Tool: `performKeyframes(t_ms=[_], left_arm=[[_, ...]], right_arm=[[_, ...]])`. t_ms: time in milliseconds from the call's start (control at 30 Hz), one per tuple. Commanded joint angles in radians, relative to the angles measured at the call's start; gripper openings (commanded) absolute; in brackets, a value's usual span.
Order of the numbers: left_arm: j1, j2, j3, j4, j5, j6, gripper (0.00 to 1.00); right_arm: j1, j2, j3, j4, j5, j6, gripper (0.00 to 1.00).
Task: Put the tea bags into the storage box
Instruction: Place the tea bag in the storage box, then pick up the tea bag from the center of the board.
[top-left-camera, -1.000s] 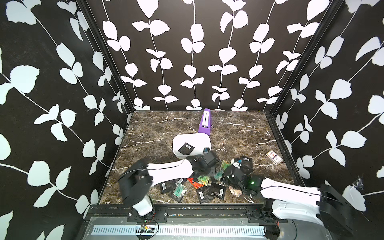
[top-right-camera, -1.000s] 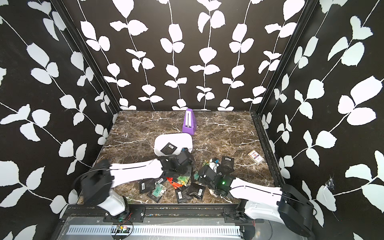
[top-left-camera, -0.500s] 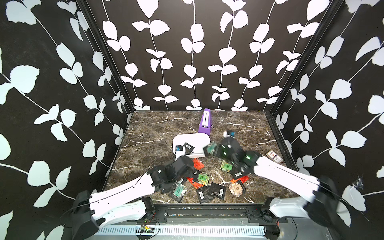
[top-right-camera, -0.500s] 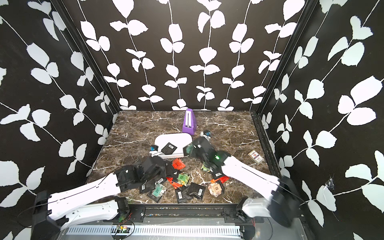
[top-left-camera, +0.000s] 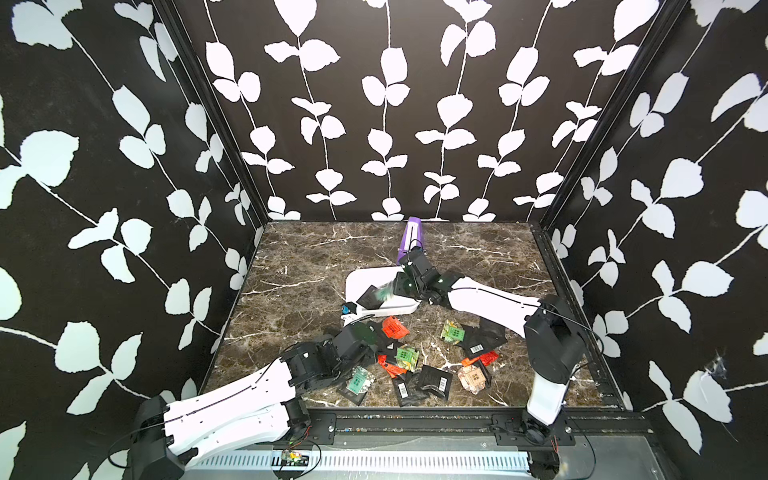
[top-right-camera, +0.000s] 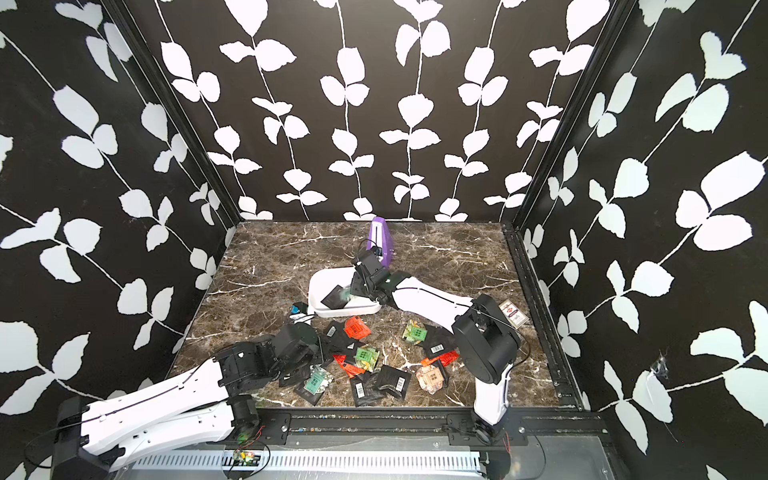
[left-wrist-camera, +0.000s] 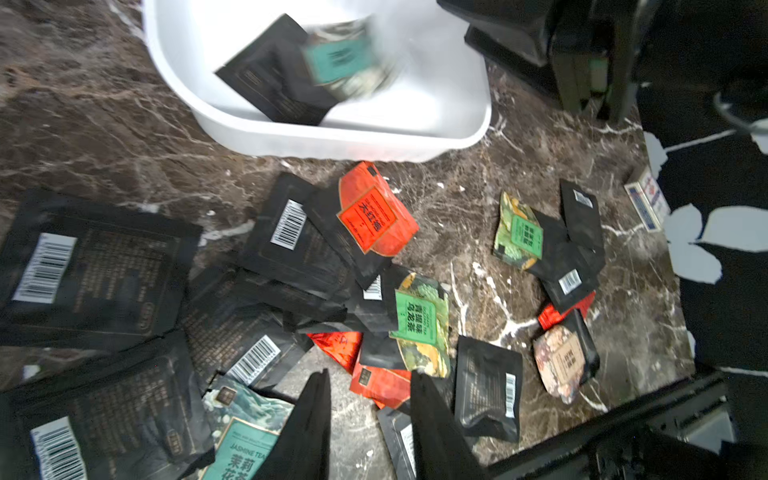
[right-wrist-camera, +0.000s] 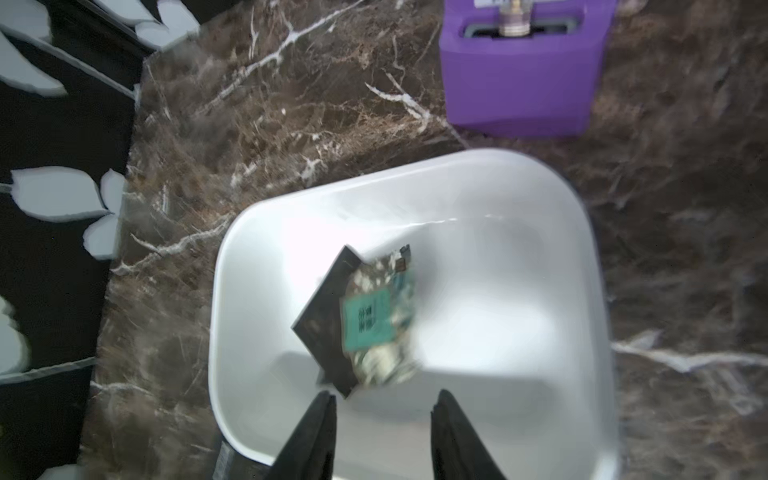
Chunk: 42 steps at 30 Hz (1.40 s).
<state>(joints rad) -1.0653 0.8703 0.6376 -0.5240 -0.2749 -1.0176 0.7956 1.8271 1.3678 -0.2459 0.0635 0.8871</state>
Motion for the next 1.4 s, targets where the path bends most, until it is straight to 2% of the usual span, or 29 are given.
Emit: performKeyframes(t_ms=[0, 100, 133, 300, 467, 567, 700, 833, 1167, 1367], left_arm=[[-0.001, 0.011, -0.026, 0.056, 0.075, 0.006, 0.26], [-0.001, 0.040, -0.039, 0.130, 0.140, 0.002, 0.23], [-0.002, 0.055, -0.042, 0.161, 0.164, 0.002, 0.23], [-0.042, 0.151, -0.024, 0.265, 0.242, -0.009, 0.16], [-0.110, 0.284, 0.030, 0.332, 0.274, -0.024, 0.15], [-0.147, 0.380, 0.083, 0.342, 0.313, -0.020, 0.12], [-0.151, 0.478, 0.148, 0.316, 0.391, -0.024, 0.07], [-0.151, 0.521, 0.126, 0.394, 0.456, -0.065, 0.05], [-0.149, 0.602, 0.090, 0.469, 0.515, -0.140, 0.02], [-0.131, 0.656, 0.100, 0.448, 0.532, -0.162, 0.00]], right_arm=[[-0.012, -0.106, -0.021, -0.027, 0.033, -0.029, 0.51], [-0.010, -0.217, -0.114, -0.077, 0.060, -0.039, 0.51], [-0.009, -0.294, -0.158, -0.092, 0.060, -0.026, 0.51], [0.039, -0.580, -0.439, -0.127, 0.082, 0.115, 0.50], [0.199, -0.837, -0.718, -0.159, 0.170, 0.360, 0.47], [0.315, -0.935, -0.835, -0.177, 0.247, 0.516, 0.47], [0.428, -0.953, -0.908, -0.173, 0.294, 0.633, 0.45], [0.500, -0.910, -0.937, -0.159, 0.319, 0.710, 0.45], [0.551, -0.905, -1.059, -0.025, 0.326, 0.817, 0.36], [0.556, -0.902, -1.082, 0.003, 0.327, 0.831, 0.36]])
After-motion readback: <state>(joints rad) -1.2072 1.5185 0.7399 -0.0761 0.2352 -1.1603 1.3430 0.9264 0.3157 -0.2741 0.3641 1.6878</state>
